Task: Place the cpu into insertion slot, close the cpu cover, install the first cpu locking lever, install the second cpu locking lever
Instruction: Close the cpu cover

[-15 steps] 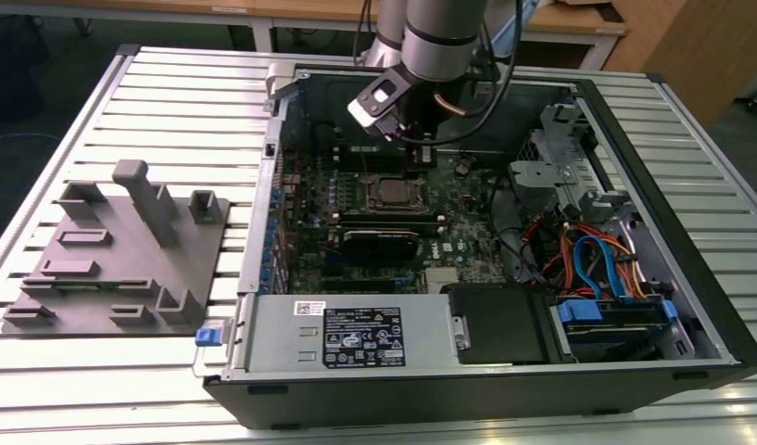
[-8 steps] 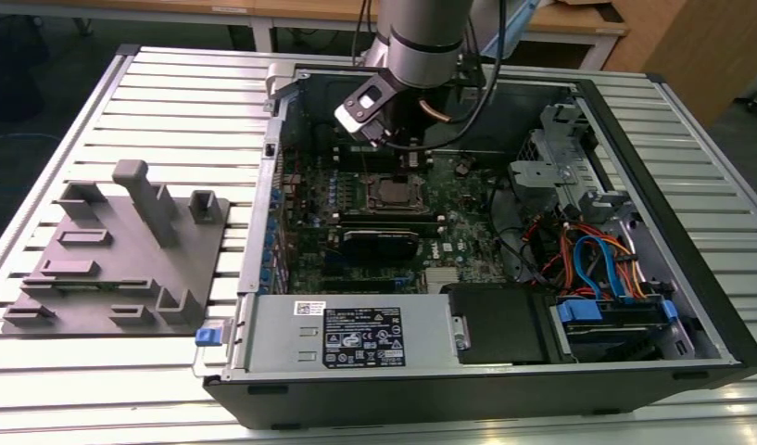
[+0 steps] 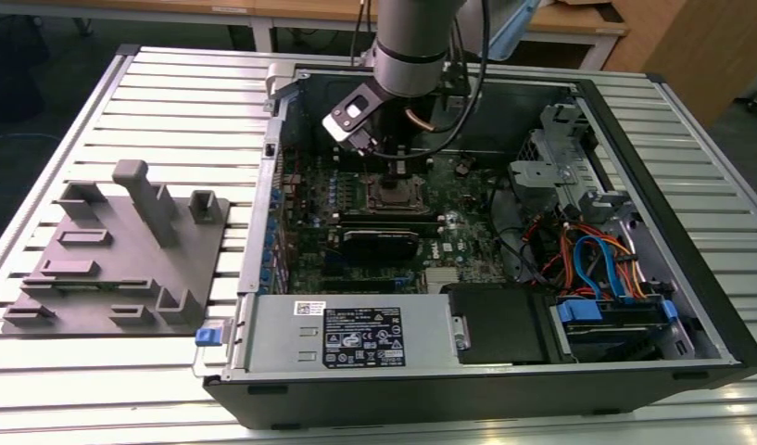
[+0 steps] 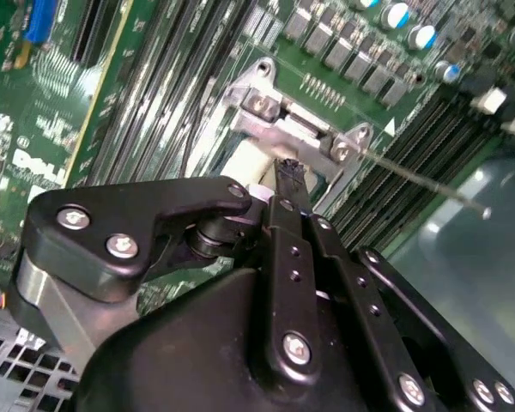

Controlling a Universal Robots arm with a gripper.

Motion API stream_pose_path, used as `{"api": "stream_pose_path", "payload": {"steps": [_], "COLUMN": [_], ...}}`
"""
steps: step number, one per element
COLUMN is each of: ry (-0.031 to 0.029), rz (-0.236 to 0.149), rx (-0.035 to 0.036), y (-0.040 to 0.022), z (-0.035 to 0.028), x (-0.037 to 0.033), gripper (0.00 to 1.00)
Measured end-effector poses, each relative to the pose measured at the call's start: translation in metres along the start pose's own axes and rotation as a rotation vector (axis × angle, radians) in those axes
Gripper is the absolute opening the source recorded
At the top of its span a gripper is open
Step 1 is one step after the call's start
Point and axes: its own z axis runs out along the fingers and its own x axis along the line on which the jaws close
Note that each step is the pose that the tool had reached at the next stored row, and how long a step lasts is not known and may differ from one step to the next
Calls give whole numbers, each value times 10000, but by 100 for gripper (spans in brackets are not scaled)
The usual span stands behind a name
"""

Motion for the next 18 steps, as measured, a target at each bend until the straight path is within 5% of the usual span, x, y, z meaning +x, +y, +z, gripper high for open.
{"api": "stream_pose_path", "payload": {"steps": [6,18], "ry": [1,7], "rz": [-17,-23], "rx": [3,21], "y": [-80,-89], "z": [36,103], "x": [1,0], "gripper": [10,10]}}
